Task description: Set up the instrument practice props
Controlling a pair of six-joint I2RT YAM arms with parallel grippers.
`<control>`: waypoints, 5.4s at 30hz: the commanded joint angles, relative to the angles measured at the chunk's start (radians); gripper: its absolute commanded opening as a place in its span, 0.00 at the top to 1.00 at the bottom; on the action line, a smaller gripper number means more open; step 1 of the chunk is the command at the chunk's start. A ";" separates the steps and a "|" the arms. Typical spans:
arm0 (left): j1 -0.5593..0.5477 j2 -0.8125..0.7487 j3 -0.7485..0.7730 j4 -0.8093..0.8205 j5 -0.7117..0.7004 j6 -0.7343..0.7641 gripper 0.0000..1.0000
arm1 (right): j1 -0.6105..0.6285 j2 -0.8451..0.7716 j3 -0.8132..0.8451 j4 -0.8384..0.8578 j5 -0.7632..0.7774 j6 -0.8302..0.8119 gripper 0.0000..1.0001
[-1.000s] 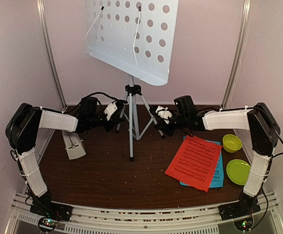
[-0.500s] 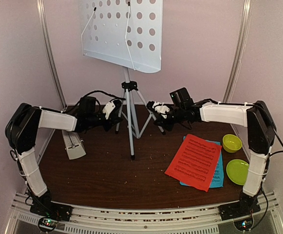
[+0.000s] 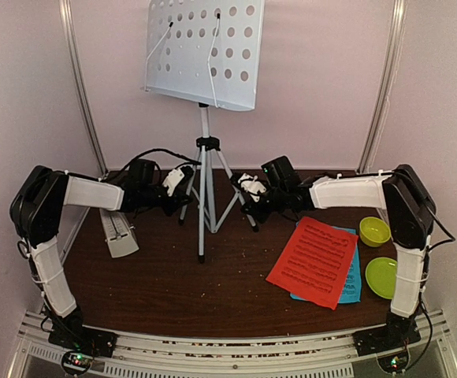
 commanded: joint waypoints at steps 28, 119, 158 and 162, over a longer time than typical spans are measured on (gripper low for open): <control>-0.268 -0.453 -0.563 0.422 -0.349 -0.349 0.33 | 0.122 -0.181 -0.477 0.428 0.263 0.203 1.00; -0.315 -0.224 -0.681 0.568 -0.655 -0.458 1.00 | -0.015 -0.131 -0.369 0.269 0.335 0.357 1.00; -0.363 -0.231 -0.621 0.557 -0.722 -0.553 1.00 | -0.140 -0.085 -0.195 0.211 0.326 0.448 1.00; -0.365 -0.219 -0.595 0.545 -0.710 -0.601 1.00 | -0.139 -0.140 -0.216 0.218 0.309 0.419 0.92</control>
